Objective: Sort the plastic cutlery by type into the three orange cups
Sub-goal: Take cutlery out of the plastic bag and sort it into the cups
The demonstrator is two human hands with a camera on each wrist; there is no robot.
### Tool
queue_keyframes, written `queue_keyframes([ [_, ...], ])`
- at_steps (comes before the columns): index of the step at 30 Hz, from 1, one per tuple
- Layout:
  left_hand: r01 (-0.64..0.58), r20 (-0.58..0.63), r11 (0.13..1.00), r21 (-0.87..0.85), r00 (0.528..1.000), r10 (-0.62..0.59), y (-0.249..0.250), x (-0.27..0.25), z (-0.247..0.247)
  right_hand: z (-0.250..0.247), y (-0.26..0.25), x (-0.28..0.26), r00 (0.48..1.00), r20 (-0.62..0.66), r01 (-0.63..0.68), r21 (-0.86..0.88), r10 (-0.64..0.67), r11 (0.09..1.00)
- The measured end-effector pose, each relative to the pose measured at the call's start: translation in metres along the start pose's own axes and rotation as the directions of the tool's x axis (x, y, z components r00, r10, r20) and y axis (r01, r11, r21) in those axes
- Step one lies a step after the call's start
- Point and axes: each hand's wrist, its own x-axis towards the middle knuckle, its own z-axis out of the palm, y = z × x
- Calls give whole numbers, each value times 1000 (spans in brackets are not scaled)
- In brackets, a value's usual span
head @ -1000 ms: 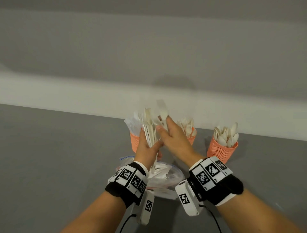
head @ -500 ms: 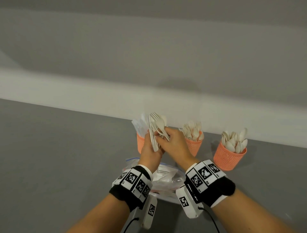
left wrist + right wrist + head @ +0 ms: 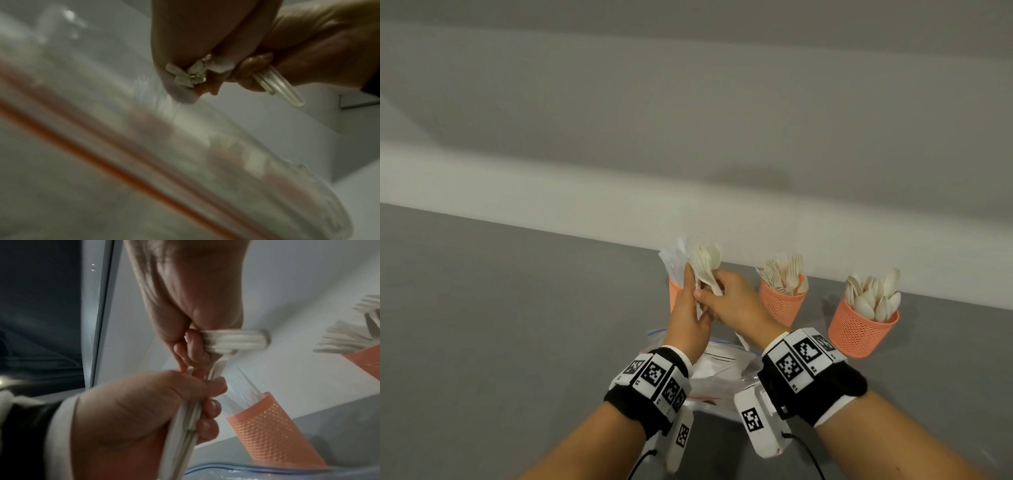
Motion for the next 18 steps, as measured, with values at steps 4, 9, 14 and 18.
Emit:
queue_keyframes([
  [4,30,-3,1000,4,1000,-30,-2,1,-4,1,-3,1,987,97,-143,154,129,978],
  [9,23,-5,996,-90,1000,-23,8,-1,-15,-4,-10,0,969,195,-221,395,154,892],
  [14,31,-12,983,-182,999,-34,28,-8,-27,0,-18,5,991,125,-96,330,58,939],
  [18,49,24,991,-122,999,-46,29,-4,-39,6,-23,9,998,54,-42,395,23,918],
])
